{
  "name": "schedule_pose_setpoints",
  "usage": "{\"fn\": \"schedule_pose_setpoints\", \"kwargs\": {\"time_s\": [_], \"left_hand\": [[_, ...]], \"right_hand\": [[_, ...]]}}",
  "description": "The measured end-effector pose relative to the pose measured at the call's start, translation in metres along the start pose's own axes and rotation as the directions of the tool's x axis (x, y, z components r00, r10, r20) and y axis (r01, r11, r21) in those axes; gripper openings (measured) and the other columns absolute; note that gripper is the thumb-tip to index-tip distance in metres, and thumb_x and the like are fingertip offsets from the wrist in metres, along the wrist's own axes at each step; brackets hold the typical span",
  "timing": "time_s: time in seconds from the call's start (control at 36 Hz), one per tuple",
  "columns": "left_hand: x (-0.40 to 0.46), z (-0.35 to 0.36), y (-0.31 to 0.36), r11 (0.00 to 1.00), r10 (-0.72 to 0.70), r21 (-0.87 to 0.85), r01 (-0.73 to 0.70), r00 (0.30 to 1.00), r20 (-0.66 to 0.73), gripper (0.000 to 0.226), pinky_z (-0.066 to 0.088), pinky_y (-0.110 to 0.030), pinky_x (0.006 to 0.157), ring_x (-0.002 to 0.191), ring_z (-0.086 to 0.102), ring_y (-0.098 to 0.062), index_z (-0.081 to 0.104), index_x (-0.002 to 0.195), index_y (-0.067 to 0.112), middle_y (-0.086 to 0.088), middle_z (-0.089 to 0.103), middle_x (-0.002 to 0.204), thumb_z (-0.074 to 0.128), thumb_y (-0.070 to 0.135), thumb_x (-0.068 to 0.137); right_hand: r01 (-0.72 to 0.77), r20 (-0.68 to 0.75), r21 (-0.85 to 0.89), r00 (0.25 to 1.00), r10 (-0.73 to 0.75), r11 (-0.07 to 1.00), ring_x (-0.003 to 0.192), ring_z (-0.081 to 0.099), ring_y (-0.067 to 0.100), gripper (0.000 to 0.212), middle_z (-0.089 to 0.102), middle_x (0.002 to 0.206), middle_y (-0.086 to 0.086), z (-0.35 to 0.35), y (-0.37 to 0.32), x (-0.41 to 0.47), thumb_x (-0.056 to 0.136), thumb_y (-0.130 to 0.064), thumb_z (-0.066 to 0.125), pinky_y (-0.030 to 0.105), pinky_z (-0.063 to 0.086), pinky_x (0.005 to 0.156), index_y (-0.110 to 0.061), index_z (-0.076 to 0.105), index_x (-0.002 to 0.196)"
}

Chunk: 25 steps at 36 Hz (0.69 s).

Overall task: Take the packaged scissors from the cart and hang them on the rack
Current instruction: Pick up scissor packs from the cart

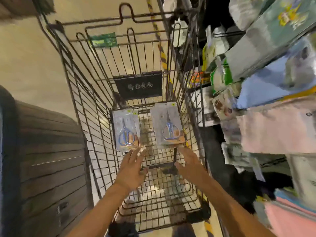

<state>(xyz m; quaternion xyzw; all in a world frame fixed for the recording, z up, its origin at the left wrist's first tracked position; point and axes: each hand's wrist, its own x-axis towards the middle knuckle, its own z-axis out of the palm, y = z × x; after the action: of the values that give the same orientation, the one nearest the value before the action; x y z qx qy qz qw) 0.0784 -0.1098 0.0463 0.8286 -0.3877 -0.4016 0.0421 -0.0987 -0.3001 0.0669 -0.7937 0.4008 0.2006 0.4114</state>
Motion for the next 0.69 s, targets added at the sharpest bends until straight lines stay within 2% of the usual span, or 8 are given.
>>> {"fn": "schedule_pose_setpoints", "kwargs": {"time_s": [0.08, 0.17, 0.25, 0.31, 0.42, 0.53, 0.64, 0.69], "left_hand": [[0.026, 0.002, -0.012, 1.0, 0.013, -0.023, -0.012, 1.0, 0.013, 0.073, 0.001, -0.035, 0.128, 0.161, -0.002, -0.028, 0.008, 0.166, 0.03, -0.002, 0.003, 0.174, 0.048, 0.043, 0.107], [0.054, 0.005, -0.021, 1.0, 0.026, 0.001, -0.026, 1.0, 0.0, 0.07, -0.004, -0.032, 0.127, 0.16, -0.002, -0.028, 0.017, 0.166, 0.025, -0.005, 0.004, 0.174, 0.05, 0.041, 0.106], [0.071, 0.01, -0.029, 1.0, -0.007, 0.01, 0.007, 1.0, 0.0, 0.071, -0.008, -0.029, 0.125, 0.16, -0.008, -0.025, 0.011, 0.166, 0.028, -0.001, -0.003, 0.175, 0.046, 0.045, 0.107], [0.084, 0.018, -0.039, 1.0, -0.014, 0.008, 0.014, 1.0, 0.02, 0.074, -0.013, -0.026, 0.122, 0.16, -0.012, -0.023, 0.004, 0.166, 0.03, 0.001, -0.009, 0.174, 0.044, 0.047, 0.107], [0.105, 0.031, -0.054, 1.0, 0.013, 0.014, -0.014, 0.999, 0.037, 0.078, -0.008, -0.035, 0.128, 0.16, -0.014, -0.024, 0.001, 0.167, 0.028, -0.001, -0.011, 0.174, 0.045, 0.05, 0.106], [0.111, 0.042, -0.064, 0.998, 0.046, 0.033, -0.046, 0.999, 0.007, 0.078, -0.013, -0.031, 0.125, 0.158, -0.017, -0.022, 0.0, 0.166, 0.028, 0.001, -0.007, 0.174, 0.044, 0.049, 0.106], [0.108, 0.045, -0.069, 0.999, 0.046, -0.011, -0.046, 0.999, 0.004, 0.074, -0.009, -0.036, 0.128, 0.155, -0.024, -0.019, 0.0, 0.166, 0.03, 0.008, -0.018, 0.169, 0.038, 0.053, 0.106], [0.106, 0.046, -0.068, 0.999, 0.052, -0.015, -0.052, 0.999, 0.006, 0.074, -0.004, -0.043, 0.131, 0.158, -0.02, -0.022, 0.002, 0.167, 0.028, 0.004, -0.014, 0.172, 0.037, 0.053, 0.106]], "right_hand": [[-0.059, -0.004, -0.015, 0.998, 0.059, 0.998, 0.148, 0.033, 0.026, 0.063, 0.037, 0.16, 0.007, 0.017, 0.002, 0.036, 0.098, -0.03, 0.064, 0.039, 0.031, 0.12, -0.017, 0.038, 0.154], [-0.051, -0.046, -0.004, 0.998, 0.051, 0.999, 0.137, 0.045, 0.03, 0.054, 0.049, 0.148, 0.012, 0.026, 0.004, 0.072, 0.097, -0.02, 0.065, 0.039, 0.037, 0.114, -0.01, 0.048, 0.147], [-0.058, -0.054, 0.072, 0.997, 0.062, 0.996, 0.123, 0.054, 0.031, 0.045, 0.057, 0.133, 0.012, 0.026, 0.0, 0.1, 0.092, -0.013, 0.068, 0.046, 0.046, 0.106, -0.011, 0.055, 0.135], [-0.055, -0.076, 0.046, 0.995, 0.058, 0.997, 0.121, 0.055, 0.034, 0.045, 0.058, 0.13, 0.014, 0.028, -0.002, 0.124, 0.09, -0.014, 0.071, 0.048, 0.047, 0.103, -0.008, 0.055, 0.132], [-0.035, -0.224, -0.091, 0.974, 0.014, 0.995, 0.131, 0.047, 0.042, 0.049, 0.053, 0.138, 0.025, 0.039, 0.002, 0.164, 0.092, -0.012, 0.07, 0.05, 0.035, 0.112, 0.005, 0.054, 0.135], [-0.071, -0.294, -0.076, 0.955, 0.045, 0.995, 0.149, 0.026, 0.037, 0.06, 0.032, 0.159, 0.022, 0.052, 0.006, 0.185, 0.098, -0.018, 0.061, 0.042, 0.02, 0.121, 0.0, 0.039, 0.151], [-0.092, -0.363, 0.039, 0.926, 0.099, 0.995, 0.15, 0.022, 0.033, 0.075, 0.021, 0.165, 0.017, 0.062, 0.003, 0.187, 0.095, -0.023, 0.069, 0.029, 0.025, 0.116, -0.01, 0.028, 0.157], [-0.1, -0.397, 0.027, 0.912, 0.103, 0.995, 0.149, 0.024, 0.033, 0.088, 0.024, 0.162, 0.015, 0.065, 0.0, 0.184, 0.087, -0.023, 0.078, 0.041, 0.032, 0.12, -0.012, 0.027, 0.157]]}}
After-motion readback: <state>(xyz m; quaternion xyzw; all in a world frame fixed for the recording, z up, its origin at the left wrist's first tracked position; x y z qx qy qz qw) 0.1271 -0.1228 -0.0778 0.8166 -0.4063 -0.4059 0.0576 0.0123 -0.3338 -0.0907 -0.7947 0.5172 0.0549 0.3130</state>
